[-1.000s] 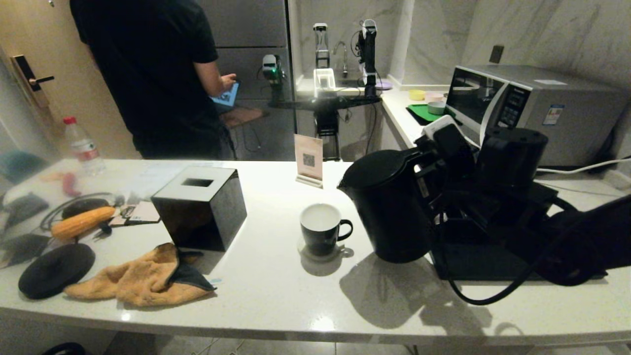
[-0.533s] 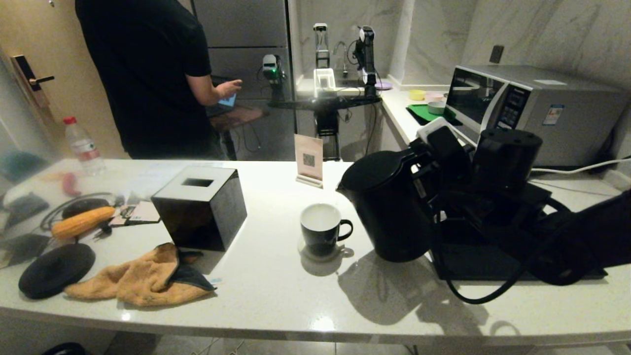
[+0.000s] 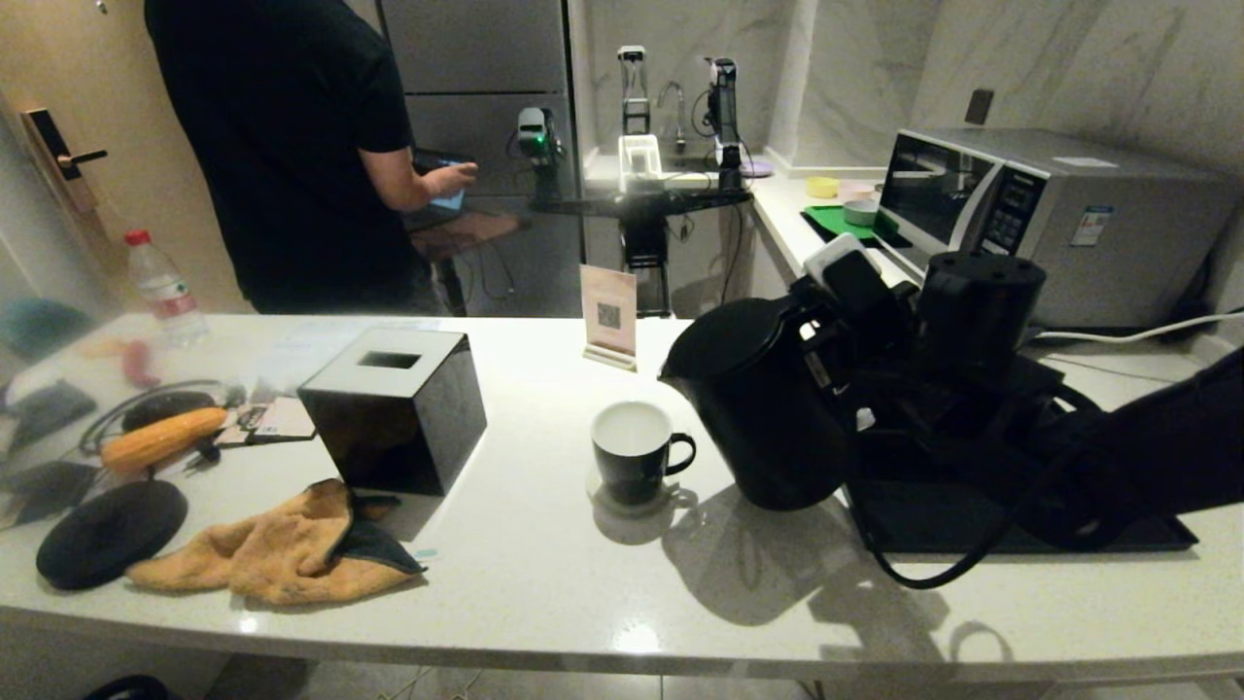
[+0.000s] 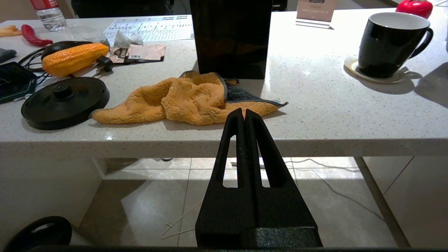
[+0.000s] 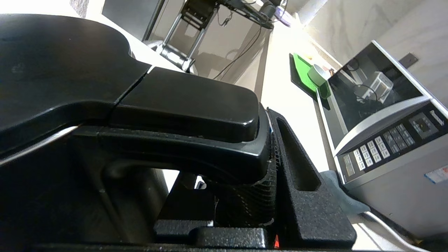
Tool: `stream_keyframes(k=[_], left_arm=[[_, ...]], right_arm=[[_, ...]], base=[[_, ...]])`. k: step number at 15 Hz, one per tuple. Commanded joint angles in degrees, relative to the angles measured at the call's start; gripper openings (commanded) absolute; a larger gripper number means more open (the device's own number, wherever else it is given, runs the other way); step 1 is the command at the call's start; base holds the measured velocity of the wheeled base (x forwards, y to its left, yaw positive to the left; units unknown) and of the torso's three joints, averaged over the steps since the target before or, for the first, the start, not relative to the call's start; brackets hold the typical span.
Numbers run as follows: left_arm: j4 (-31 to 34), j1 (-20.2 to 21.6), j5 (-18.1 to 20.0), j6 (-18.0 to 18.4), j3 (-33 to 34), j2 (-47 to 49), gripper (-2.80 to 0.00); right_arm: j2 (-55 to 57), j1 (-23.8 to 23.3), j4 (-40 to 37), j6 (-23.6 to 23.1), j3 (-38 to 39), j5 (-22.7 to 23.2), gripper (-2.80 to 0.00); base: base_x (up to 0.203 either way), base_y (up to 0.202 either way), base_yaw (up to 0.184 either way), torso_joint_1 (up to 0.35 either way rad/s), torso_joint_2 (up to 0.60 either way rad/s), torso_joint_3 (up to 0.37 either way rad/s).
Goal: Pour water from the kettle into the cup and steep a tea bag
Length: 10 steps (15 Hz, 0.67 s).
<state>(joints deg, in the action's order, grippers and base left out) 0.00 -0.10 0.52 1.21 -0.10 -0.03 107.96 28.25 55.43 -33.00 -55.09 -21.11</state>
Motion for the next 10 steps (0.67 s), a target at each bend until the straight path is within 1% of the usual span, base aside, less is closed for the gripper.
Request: stream_keyframes(k=[1,6,10], left_arm=[[0.0,0.01,0.0,0.02,0.01,0.03,-2.8],[0.0,0.01,0.0,0.02,0.01,0.03,-2.8],[0.0,0.01,0.0,0.02,0.01,0.03,-2.8]], right_arm=[[0.5,0.49,0.38,-1.27,-0.19,-0.16,-2.8],[2.53,1.66,0.47,-4.83,-2.58,-0.07,-2.8],[3.4,2.18,0.54,-7.11,-2.75,0.01,-2.8]], base=[[0.0,0.0,0.0,0.0,0.0,0.0],[0.0,0.0,0.0,0.0,0.0,0.0],[0.0,0.0,0.0,0.0,0.0,0.0]])
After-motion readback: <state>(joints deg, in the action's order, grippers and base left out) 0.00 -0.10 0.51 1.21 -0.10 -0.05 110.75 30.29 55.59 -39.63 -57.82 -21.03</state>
